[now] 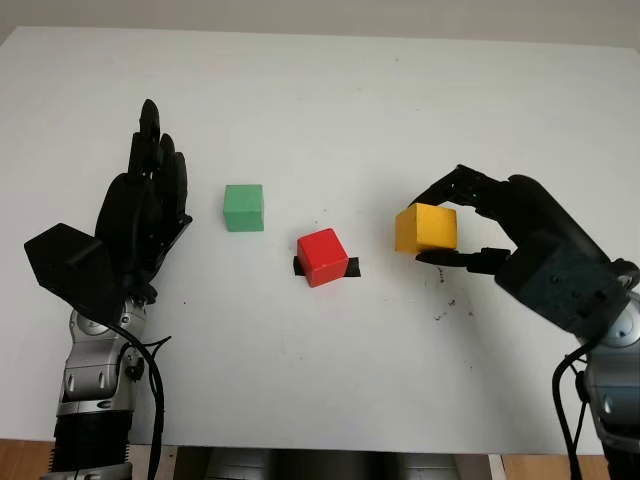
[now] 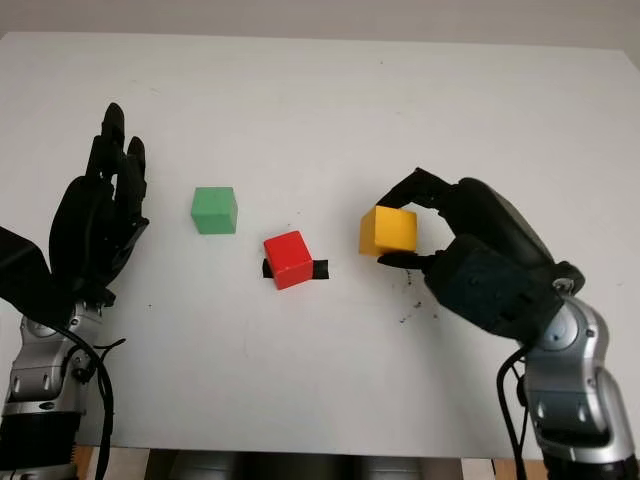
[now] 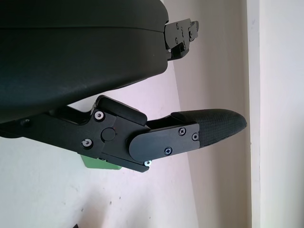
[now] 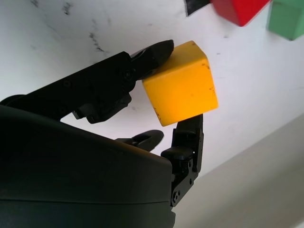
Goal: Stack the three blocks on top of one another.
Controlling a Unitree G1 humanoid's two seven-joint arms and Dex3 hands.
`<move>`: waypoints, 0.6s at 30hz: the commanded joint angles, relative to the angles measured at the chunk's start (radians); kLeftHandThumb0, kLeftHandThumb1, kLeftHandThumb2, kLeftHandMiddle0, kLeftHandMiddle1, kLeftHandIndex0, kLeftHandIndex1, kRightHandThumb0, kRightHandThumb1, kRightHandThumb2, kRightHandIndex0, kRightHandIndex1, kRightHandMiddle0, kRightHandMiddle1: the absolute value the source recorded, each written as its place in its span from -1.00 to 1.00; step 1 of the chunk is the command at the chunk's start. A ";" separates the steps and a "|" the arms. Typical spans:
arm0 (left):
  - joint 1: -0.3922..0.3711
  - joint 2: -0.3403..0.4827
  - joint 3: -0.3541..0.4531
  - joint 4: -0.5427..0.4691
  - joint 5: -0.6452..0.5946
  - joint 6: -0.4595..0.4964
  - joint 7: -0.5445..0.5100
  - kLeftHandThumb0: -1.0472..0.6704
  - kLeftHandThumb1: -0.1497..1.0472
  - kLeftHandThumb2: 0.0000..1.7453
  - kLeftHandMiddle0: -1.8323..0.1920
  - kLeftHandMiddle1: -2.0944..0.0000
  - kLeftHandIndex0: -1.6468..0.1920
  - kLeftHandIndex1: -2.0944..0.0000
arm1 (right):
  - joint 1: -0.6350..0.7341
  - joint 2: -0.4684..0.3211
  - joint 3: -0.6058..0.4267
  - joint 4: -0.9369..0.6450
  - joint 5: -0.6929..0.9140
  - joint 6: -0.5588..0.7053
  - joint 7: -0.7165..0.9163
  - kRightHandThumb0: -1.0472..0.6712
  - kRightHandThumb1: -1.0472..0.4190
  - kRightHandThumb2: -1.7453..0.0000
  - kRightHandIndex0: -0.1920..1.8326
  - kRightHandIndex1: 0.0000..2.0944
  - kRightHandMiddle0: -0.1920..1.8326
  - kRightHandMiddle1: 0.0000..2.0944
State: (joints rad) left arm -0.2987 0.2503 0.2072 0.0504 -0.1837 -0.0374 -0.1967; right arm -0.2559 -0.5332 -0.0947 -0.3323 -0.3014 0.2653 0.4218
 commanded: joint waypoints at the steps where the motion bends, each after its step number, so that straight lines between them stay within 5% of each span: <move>1: 0.010 -0.006 -0.003 -0.005 -0.001 0.001 0.002 -0.68 1.00 -0.31 1.00 1.00 1.00 1.00 | -0.043 -0.022 -0.010 0.034 0.038 -0.023 0.017 -0.16 -0.78 0.94 -0.37 -0.96 -0.36 0.34; 12: 0.016 0.008 0.000 0.001 0.011 -0.014 -0.005 -0.68 1.00 -0.30 1.00 1.00 1.00 1.00 | -0.299 -0.108 0.078 0.258 0.142 -0.098 0.201 -0.24 -0.80 0.93 -0.37 -0.96 -0.40 0.43; 18: 0.016 0.008 0.003 0.003 0.015 -0.013 -0.002 -0.68 1.00 -0.30 1.00 1.00 1.00 1.00 | -0.473 -0.132 0.161 0.367 0.152 -0.037 0.333 -0.21 -0.80 0.94 -0.34 -0.95 -0.39 0.41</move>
State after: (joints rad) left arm -0.2920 0.2516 0.2078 0.0528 -0.1706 -0.0445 -0.1979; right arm -0.6926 -0.6479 0.0541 0.0238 -0.1537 0.2236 0.7405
